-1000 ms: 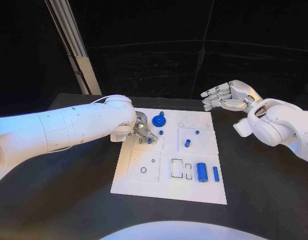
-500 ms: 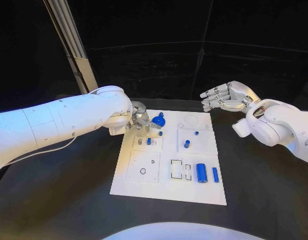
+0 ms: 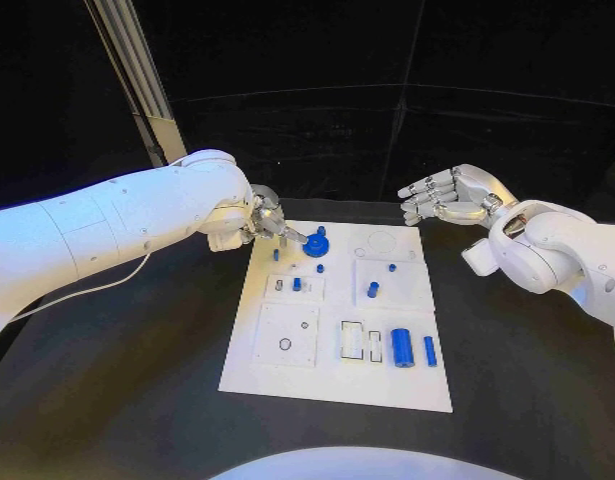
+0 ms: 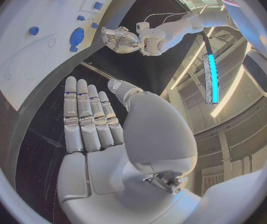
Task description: Assemble the parts on the task board
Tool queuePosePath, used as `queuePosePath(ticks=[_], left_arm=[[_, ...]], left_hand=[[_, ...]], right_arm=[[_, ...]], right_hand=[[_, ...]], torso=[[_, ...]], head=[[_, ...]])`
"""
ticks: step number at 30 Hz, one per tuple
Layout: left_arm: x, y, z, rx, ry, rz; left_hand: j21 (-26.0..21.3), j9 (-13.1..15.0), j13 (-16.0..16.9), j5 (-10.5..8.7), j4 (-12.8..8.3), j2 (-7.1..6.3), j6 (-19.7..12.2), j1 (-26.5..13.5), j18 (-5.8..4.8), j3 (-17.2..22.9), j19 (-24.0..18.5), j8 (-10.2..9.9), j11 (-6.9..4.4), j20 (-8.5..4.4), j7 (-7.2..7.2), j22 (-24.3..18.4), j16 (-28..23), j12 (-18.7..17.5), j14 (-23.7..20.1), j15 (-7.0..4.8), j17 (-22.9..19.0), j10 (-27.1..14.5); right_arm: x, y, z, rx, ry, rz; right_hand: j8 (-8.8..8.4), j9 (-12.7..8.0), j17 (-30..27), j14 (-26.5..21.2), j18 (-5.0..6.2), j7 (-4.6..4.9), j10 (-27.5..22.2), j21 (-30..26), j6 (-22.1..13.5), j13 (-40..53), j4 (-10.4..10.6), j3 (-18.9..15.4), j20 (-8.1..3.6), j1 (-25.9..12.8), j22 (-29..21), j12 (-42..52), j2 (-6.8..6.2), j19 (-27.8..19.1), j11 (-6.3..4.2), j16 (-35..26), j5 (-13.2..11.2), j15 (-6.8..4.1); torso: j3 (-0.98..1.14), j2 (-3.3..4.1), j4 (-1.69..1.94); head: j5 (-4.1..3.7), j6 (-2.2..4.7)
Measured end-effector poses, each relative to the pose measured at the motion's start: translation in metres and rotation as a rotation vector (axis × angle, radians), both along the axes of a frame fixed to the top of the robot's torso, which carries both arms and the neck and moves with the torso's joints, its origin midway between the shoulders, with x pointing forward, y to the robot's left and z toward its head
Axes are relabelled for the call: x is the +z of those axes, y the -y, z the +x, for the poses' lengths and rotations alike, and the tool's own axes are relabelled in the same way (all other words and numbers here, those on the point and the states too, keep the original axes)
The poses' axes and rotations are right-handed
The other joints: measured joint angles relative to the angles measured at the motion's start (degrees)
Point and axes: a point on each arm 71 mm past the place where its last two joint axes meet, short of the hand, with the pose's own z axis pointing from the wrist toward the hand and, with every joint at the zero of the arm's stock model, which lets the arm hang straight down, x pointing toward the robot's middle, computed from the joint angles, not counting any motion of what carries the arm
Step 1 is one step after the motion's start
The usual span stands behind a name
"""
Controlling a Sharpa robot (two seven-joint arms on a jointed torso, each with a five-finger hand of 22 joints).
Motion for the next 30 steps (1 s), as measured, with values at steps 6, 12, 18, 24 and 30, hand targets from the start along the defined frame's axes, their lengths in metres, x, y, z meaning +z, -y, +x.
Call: queuePosePath(ticks=[6, 12, 18, 24, 30], left_arm=[[-0.001, -0.001, 0.013, 0.006, 0.007, 0.033], [-0.003, -0.003, 0.023, 0.006, 0.019, 0.072], [-0.005, -0.009, 0.03, 0.014, 0.024, 0.111], [-0.013, -0.01, 0.031, 0.006, 0.014, 0.144], [-0.021, -0.012, 0.031, 0.003, -0.002, 0.167]], left_hand=[[-0.01, -0.22, -0.14, 0.0, 0.03, 0.2, 0.0, 0.57, 0.0, -0.28, 0.0, 0.0, 0.0, 0.0, 0.0, 0.0, 0.0, 0.0, 0.0, 0.0, 0.0, 0.0], [-0.01, -0.44, 0.18, 0.0, 0.31, 0.86, 0.5, 1.68, 0.0, -0.65, 0.0, 0.0, 0.0, 0.0, 0.09, 0.52, 0.0, 0.0, 0.0, 0.0, 0.0, 0.0], [0.1, -0.55, 0.44, 0.0, 0.15, 1.06, 0.91, 2.23, 0.0, -0.81, 0.0, 0.0, -0.01, 0.0, 0.08, 0.82, 0.0, 0.0, 0.0, -0.01, 0.0, 0.0], [0.3, -0.61, 0.78, 0.0, 0.15, 1.23, 0.91, 2.53, 0.0, -0.81, 0.0, 0.0, -0.01, 0.0, 0.08, 1.15, 0.0, 0.28, 0.0, -0.01, 0.0, 0.0], [0.3, -0.61, 0.85, 0.0, 0.32, 1.23, 1.11, 2.53, 0.0, -0.97, 0.2, 0.0, -0.01, 0.2, -0.12, 1.22, 0.0, 0.28, 0.0, -0.01, 0.0, 0.0]], right_arm=[[0.0, -0.001, 0.0, 0.002, 0.0, 0.001], [0.0, -0.002, 0.0, 0.003, 0.0, 0.001], [0.0, -0.002, 0.0, 0.004, 0.0, 0.002], [0.0, -0.003, 0.0, 0.005, 0.0, 0.002], [0.0, -0.003, 0.001, 0.005, 0.0, 0.002]], right_hand=[[0.0, 0.0, 0.0, 0.0, 0.0, 0.0, 0.0, 0.0, 0.0, 0.0, 0.0, 0.0, 0.0, 0.0, 0.0, 0.0, 0.0, 0.0, 0.0, 0.0, 0.0, 0.0], [0.0, 0.0, 0.0, 0.0, 0.0, 0.0, 0.0, 0.0, 0.0, 0.0, 0.0, 0.0, 0.0, -0.22, 0.01, 0.0, 0.23, 0.0, 0.0, 0.0, 0.0, 0.0], [0.0, 0.0, 0.0, 0.0, 0.0, 0.0, 0.0, 0.0, 0.0, 0.0, 0.0, 0.0, 0.0, -0.22, 0.01, 0.0, 0.23, 0.0, 0.0, 0.0, 0.0, 0.0], [0.0, 0.0, 0.0, 0.0, 0.0, 0.0, 0.0, 0.0, 0.0, 0.0, 0.0, 0.0, 0.0, -0.22, -0.04, 0.0, 0.23, 0.0, 0.0, 0.0, 0.0, 0.0], [0.0, 0.0, 0.0, 0.0, 0.0, 0.0, 0.0, 0.0, 0.0, 0.0, 0.0, 0.0, 0.0, -0.22, -0.03, 0.0, 0.23, 0.0, 0.0, 0.0, 0.0, 0.0]], torso=[[-0.01, 0.03, 0.04], [-0.04, 0.07, 0.03], [-0.04, 0.02, 0.03], [-0.04, -0.03, 0.06], [-0.04, -0.09, 0.1]], head=[[0.09, 0.04], [0.24, -0.04], [0.32, -0.21], [0.38, -0.27], [0.47, -0.35]])
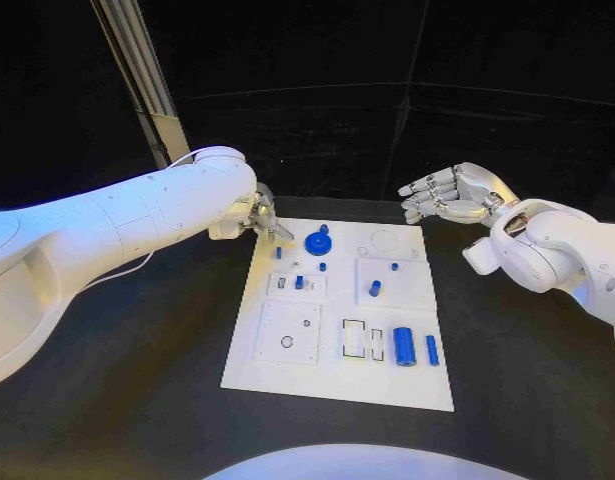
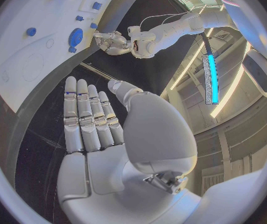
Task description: Assemble the parts on the task board
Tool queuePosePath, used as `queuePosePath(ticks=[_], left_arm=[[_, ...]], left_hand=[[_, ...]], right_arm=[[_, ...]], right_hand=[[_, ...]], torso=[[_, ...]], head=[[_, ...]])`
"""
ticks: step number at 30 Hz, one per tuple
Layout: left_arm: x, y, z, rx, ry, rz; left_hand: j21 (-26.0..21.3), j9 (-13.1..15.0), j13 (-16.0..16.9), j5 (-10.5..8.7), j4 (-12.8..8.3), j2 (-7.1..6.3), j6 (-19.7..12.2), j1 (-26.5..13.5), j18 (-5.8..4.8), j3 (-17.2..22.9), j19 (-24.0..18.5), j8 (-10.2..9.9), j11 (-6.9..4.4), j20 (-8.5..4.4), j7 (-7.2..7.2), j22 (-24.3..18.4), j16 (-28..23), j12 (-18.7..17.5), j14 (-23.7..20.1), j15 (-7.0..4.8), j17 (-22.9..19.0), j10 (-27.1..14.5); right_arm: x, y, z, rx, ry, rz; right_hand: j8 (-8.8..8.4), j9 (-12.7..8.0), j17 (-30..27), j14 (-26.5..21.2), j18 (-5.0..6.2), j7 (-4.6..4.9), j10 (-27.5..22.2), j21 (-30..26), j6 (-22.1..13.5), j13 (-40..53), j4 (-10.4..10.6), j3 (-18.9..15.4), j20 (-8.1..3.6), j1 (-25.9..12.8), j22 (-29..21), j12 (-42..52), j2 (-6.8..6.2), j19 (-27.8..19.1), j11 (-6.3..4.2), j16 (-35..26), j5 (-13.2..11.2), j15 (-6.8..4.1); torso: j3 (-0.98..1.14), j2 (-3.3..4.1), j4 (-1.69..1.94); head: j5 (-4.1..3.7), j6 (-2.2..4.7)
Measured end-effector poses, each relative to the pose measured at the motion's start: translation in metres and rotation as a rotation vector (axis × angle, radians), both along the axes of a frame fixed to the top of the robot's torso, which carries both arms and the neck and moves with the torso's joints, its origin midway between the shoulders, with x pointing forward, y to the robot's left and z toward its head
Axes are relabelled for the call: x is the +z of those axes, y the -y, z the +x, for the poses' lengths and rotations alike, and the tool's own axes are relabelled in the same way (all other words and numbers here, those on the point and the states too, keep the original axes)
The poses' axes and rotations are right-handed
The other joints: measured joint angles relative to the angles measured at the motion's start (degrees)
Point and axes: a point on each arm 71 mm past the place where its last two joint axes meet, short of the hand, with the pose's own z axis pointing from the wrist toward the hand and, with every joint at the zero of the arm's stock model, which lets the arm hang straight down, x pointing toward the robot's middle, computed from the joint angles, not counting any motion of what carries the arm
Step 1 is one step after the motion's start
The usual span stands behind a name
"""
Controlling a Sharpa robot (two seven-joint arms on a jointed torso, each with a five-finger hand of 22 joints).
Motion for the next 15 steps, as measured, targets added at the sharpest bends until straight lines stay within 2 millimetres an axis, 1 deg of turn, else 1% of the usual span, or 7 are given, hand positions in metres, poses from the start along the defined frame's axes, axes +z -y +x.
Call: queuePosePath(ticks=[3, 7, 8, 10, 15], left_arm=[[-0.0012, -0.0004, -0.0001, -0.002, -0.006, 0.006], [-0.0024, -0.0001, -0.0005, -0.007, -0.014, 0.011], [-0.0027, 0.0001, -0.0007, -0.009, -0.016, 0.012], [-0.0033, 0.0006, -0.0011, -0.015, -0.023, 0.014], [-0.0047, 0.0016, -0.0024, -0.03, -0.044, 0.018]], left_hand=[[0.0, -0.06, 0.0, 0.0, 0.0, 0.0, 0.21, 0.0, 0.0, 0.0, 0.0, 0.0, 0.0, 0.0, 0.21, 0.0, 0.0, 0.0, 0.0, 0.0, 0.0, 0.0], [0.21, -0.05, 0.08, 0.0, 0.08, 0.0, 0.42, 0.0, 0.0, -0.08, 0.0, 0.0, 0.0, 0.0, 0.01, 0.09, 0.0, 0.0, 0.0, 0.0, 0.0, 0.0], [0.21, -0.05, 0.08, 0.0, 0.14, 0.29, 0.42, 0.29, 0.0, -0.15, 0.0, 0.0, 0.0, 0.0, 0.01, 0.09, 0.0, 0.19, 0.0, 0.0, 0.0, 0.0], [0.21, -0.05, 0.08, 0.0, 0.14, 0.41, 0.62, 0.41, 0.0, -0.14, 0.0, 0.06, -0.23, 0.0, -0.19, 0.09, 0.0, 0.19, 0.0, 0.0, 0.0, 0.22], [0.21, -0.14, 0.04, 0.0, -0.02, 1.36, 1.04, 1.36, 0.0, -0.31, 0.18, 0.27, -0.23, -0.18, -0.19, 0.15, 0.0, 0.19, 0.0, 0.0, 0.0, 0.22]], right_arm=[[-0.0001, -0.0002, 0.0001, 0.0, 0.0, 0.0], [-0.0001, -0.0007, 0.0002, 0.001, 0.0, 0.001], [-0.0001, -0.0007, 0.0002, 0.002, 0.0, 0.001], [-0.0002, -0.0007, 0.0002, 0.002, 0.0, 0.001], [-0.0003, -0.0007, 0.0003, 0.002, 0.0, 0.001]], right_hand=[[0.0, 0.0, 0.0, 0.0, 0.0, 0.0, 0.0, 0.0, 0.0, 0.0, 0.0, 0.0, 0.0, 0.0, 0.0, 0.0, 0.0, 0.0, 0.0, 0.0, 0.0, 0.0], [0.0, 0.0, 0.0, 0.0, 0.0, 0.0, 0.0, -0.22, 0.0, 0.0, 0.0, 0.0, 0.0, 0.0, -0.05, 0.0, 0.0, 0.0, 0.0, 0.0, 0.0, 0.0], [0.0, 0.0, 0.0, 0.0, 0.0, 0.0, 0.0, -0.22, 0.0, 0.0, 0.0, 0.0, 0.0, 0.0, -0.05, 0.0, 0.0, 0.0, 0.0, 0.0, 0.0, 0.0], [0.0, 0.0, 0.0, 0.0, 0.0, 0.0, 0.0, -0.22, 0.0, 0.0, 0.0, 0.0, 0.0, 0.0, -0.05, 0.0, 0.0, 0.0, 0.0, 0.0, 0.0, 0.0], [0.0, 0.0, 0.0, 0.0, 0.0, 0.0, 0.0, -0.22, 0.0, 0.0, 0.0, 0.0, 0.0, 0.0, -0.05, 0.0, 0.0, 0.0, 0.0, 0.0, 0.0, 0.0]], torso=[[0.0, 0.0, 0.03], [0.02, 0.0, 0.04], [0.03, 0.0, 0.05], [0.04, 0.0, 0.05], [0.07, 0.0, 0.04]], head=[[0.1, -0.03], [0.17, -0.04], [0.2, -0.09], [0.25, -0.09], [0.28, -0.18]])
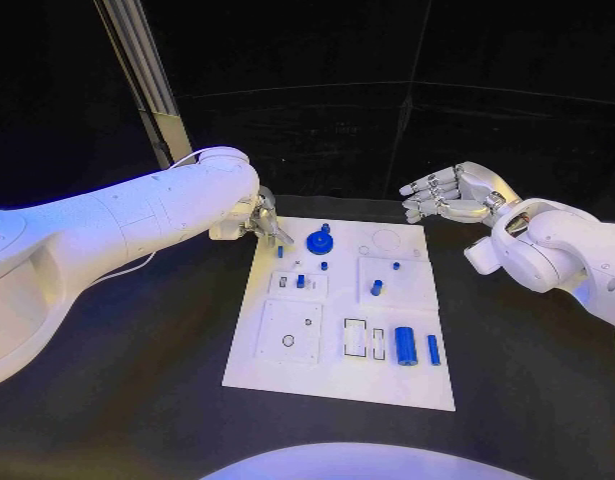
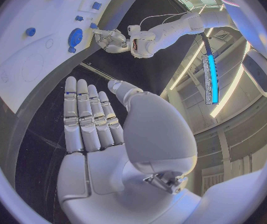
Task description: Assemble the parts on the task board
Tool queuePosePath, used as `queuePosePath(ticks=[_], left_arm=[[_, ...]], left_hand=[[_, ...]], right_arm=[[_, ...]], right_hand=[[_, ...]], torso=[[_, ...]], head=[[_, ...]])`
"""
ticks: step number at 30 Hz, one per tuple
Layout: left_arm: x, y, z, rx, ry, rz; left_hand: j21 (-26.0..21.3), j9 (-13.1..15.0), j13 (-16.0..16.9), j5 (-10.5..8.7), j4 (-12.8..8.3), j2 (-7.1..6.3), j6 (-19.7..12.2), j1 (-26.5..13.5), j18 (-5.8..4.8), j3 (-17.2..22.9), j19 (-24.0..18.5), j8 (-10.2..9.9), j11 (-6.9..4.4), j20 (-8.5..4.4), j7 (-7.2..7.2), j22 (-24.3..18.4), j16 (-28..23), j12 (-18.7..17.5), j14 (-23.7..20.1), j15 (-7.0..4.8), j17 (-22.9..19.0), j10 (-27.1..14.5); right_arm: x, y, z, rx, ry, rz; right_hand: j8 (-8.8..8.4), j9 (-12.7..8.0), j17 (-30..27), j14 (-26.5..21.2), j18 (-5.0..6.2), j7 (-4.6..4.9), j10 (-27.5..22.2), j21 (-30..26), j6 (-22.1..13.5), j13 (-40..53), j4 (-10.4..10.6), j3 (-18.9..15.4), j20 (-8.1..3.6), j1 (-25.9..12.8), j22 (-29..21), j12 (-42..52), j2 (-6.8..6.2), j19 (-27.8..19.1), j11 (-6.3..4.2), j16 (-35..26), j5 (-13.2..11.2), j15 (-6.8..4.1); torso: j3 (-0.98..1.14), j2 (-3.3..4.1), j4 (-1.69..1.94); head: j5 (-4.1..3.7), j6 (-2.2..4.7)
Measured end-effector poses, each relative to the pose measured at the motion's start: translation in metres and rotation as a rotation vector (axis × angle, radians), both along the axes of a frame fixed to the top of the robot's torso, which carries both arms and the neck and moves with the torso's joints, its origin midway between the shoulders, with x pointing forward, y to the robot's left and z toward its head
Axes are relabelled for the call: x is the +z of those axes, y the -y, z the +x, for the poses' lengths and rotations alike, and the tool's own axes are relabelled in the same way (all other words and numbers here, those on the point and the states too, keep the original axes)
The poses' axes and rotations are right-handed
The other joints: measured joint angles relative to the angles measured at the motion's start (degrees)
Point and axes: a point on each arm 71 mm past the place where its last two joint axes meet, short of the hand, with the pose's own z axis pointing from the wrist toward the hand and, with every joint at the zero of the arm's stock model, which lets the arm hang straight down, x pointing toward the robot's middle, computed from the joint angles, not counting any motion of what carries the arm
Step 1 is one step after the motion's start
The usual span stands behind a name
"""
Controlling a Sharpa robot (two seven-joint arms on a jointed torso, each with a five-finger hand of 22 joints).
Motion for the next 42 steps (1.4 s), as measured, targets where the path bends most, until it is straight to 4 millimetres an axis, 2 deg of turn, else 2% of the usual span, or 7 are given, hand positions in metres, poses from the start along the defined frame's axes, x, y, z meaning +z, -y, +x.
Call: queuePosePath(ticks=[3, 21, 30, 42], left_arm=[[-0.001, 0.0013, -0.0008, -0.011, -0.013, 0.001], [-0.0033, 0.0048, -0.0022, -0.04, -0.041, -0.011], [-0.005, 0.0052, -0.0021, -0.04, -0.047, -0.01], [-0.0068, 0.007, -0.0024, -0.044, -0.057, -0.008]], left_hand=[[0.0, -0.1, -0.12, 0.0, -0.2, 0.43, 0.0, 0.43, 0.0, 0.2, 0.0, 0.0, 0.0, 0.0, 0.0, 0.0, 0.0, 0.0, 0.0, 0.0, 0.0, 0.0], [0.0, -0.24, -0.11, 0.0, -0.48, 0.8, 0.0, 1.37, 0.0, 0.48, 0.0, 0.0, 0.0, -0.01, 0.0, 0.05, 0.0, 0.0, 0.0, 0.0, 0.0, 0.0], [0.0, -0.6, -0.2, 0.0, -2.08, 2.47, 0.2, 4.41, 0.0, 2.29, 0.0, -0.01, 0.0, -0.01, -0.22, 0.2, 0.0, -0.01, 0.0, 0.0, 0.0, -0.01], [0.0, -0.72, -0.2, 0.0, -2.86, 2.43, 0.22, 5.51, 0.0, 3.42, 0.0, -0.01, 0.01, -0.01, -0.24, 0.37, 0.0, -0.01, 0.0, 0.0, 0.0, -0.01]], right_arm=[[0.0, -0.0003, 0.0, 0.001, 0.0, 0.0], [-0.0003, -0.0021, 0.0005, 0.006, -0.001, 0.002], [-0.0004, -0.0028, 0.0005, 0.008, -0.001, 0.002], [-0.0004, -0.003, 0.0005, 0.009, -0.001, 0.003]], right_hand=[[0.0, 0.0, 0.0, 0.0, 0.0, 0.0, 0.0, 0.0, 0.0, 0.0, 0.0, 0.0, 0.0, 0.0, 0.0, 0.0, 0.0, 0.0, 0.0, 0.0, 0.0, 0.0], [0.0, 0.0, 0.0, 0.0, 0.0, 0.0, 0.0, 0.0, 0.0, 0.0, 0.0, 0.0, 0.0, 0.0, 0.01, 0.0, 0.0, 0.0, 0.0, 0.0, 0.0, 0.0], [0.0, 0.0, 0.0, 0.0, 0.0, 0.0, 0.0, 0.0, 0.0, 0.0, 0.0, 0.0, 0.0, 0.0, 0.01, 0.0, 0.0, 0.0, 0.0, 0.0, 0.0, 0.0], [0.0, 0.0, 0.0, 0.0, 0.0, 0.0, 0.0, 0.0, 0.0, 0.0, 0.0, 0.0, 0.0, 0.0, 0.02, 0.0, 0.0, 0.0, 0.0, 0.0, 0.0, 0.0]], torso=[[0.01, 0.0, 0.0], [-0.02, -0.01, -0.01], [-0.02, -0.01, -0.04], [0.01, -0.01, -0.06]], head=[[0.01, -0.04], [0.02, -0.13], [0.08, -0.22], [0.0, -0.42]])
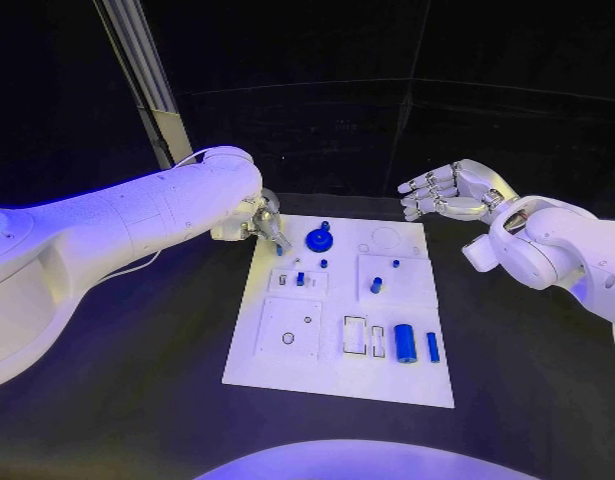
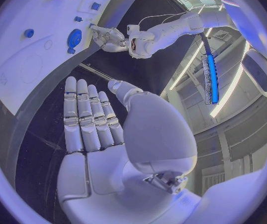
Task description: Assemble the parts on the task board
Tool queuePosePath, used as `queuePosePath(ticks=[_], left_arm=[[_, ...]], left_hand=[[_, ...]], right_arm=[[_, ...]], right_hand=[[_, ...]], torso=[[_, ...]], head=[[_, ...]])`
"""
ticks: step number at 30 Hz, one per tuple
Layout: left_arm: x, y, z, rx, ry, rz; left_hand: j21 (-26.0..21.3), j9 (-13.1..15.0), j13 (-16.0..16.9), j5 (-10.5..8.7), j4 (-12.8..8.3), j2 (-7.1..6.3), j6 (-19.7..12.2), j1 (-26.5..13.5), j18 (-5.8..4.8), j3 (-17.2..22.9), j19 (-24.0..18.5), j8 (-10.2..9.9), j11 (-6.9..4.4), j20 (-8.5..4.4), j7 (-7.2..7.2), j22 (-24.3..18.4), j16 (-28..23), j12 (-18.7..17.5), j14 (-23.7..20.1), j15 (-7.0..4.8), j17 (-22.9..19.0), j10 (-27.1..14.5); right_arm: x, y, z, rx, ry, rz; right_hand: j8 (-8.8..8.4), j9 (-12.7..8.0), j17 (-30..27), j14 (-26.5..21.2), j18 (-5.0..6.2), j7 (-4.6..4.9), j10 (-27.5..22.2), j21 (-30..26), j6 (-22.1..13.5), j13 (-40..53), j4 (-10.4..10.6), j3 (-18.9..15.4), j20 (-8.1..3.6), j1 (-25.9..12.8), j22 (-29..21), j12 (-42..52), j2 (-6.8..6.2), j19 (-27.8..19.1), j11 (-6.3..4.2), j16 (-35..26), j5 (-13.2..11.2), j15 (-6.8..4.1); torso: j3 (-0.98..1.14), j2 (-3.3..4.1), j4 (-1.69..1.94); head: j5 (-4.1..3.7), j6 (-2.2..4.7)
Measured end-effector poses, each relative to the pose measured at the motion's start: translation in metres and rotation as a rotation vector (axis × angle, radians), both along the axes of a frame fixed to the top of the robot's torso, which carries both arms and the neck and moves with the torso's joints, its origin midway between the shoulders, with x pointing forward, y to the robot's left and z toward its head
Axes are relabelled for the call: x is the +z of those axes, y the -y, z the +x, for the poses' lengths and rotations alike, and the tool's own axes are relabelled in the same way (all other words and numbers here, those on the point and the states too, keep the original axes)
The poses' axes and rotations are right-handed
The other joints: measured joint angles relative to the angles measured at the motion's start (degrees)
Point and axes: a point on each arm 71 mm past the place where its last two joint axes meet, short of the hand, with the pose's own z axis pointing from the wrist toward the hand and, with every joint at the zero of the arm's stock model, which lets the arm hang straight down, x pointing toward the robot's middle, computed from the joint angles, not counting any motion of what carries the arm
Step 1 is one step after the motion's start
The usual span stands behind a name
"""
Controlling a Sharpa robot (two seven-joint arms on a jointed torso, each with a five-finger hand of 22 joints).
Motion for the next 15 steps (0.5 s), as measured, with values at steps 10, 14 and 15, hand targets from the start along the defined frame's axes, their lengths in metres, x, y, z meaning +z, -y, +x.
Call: queuePosePath(ticks=[10, 14, 15], left_arm=[[-0.0004, -0.0002, 0.0005, 0.001, 0.004, -0.007], [-0.0003, -0.0015, -0.0005, 0.001, 0.009, -0.016], [-0.0003, -0.0023, -0.0012, 0.001, 0.01, -0.02]], left_hand=[[0.0, -0.81, -0.34, -0.27, -5.9, 1.41, -0.37, 6.76, 0.0, 11.04, 0.05, -0.74, -0.4, -0.43, -0.07, 0.08, 0.0, -0.67, 0.0, 0.0, 0.0, -0.02], [0.0, 0.53, -0.47, 3.25, -3.13, -2.04, -0.35, 4.41, 0.0, 18.71, 0.04, 1.29, -0.41, -0.45, 0.15, 0.24, 0.0, -0.91, 0.0, 0.0, 0.0, -0.01], [0.0, 1.03, -0.47, 3.71, -3.4, -3.04, -0.35, 3.4, 0.0, 21.05, 0.04, 1.89, -0.44, -0.44, 0.15, 0.34, 0.0, -0.91, 0.0, 0.0, 0.0, 0.03]], right_arm=[[0.0, -0.0003, 0.0, 0.001, 0.0, 0.0], [0.0, -0.0005, 0.0, 0.002, 0.0, 0.0], [-0.0001, -0.0006, 0.0, 0.002, 0.0, 0.0]], right_hand=[[0.0, 0.0, 0.0, 0.0, 0.0, 0.0, 0.0, 0.0, 0.0, 0.0, 0.0, 0.0, 0.0, 0.0, 0.0, 0.0, 0.0, 0.0, 0.0, 0.0, 0.0, 0.0], [0.0, 0.0, 0.0, 0.0, 0.0, 0.0, 0.0, 0.0, 0.0, 0.0, 0.0, 0.0, 0.01, 0.0, -0.01, 0.0, 0.0, 0.01, 0.0, 0.0, 0.0, 0.0], [0.0, 0.0, 0.0, 0.0, 0.0, 0.0, 0.0, 0.0, 0.0, 0.0, 0.0, 0.0, 0.14, -0.01, -0.07, 0.0, 0.01, 0.14, 0.0, 0.0, 0.16, 0.0]], torso=[[0.01, -0.02, 0.0], [0.01, -0.03, 0.01], [0.01, -0.03, 0.0]], head=[[-0.05, -0.04], [-0.05, -0.01], [-0.05, 0.04]])
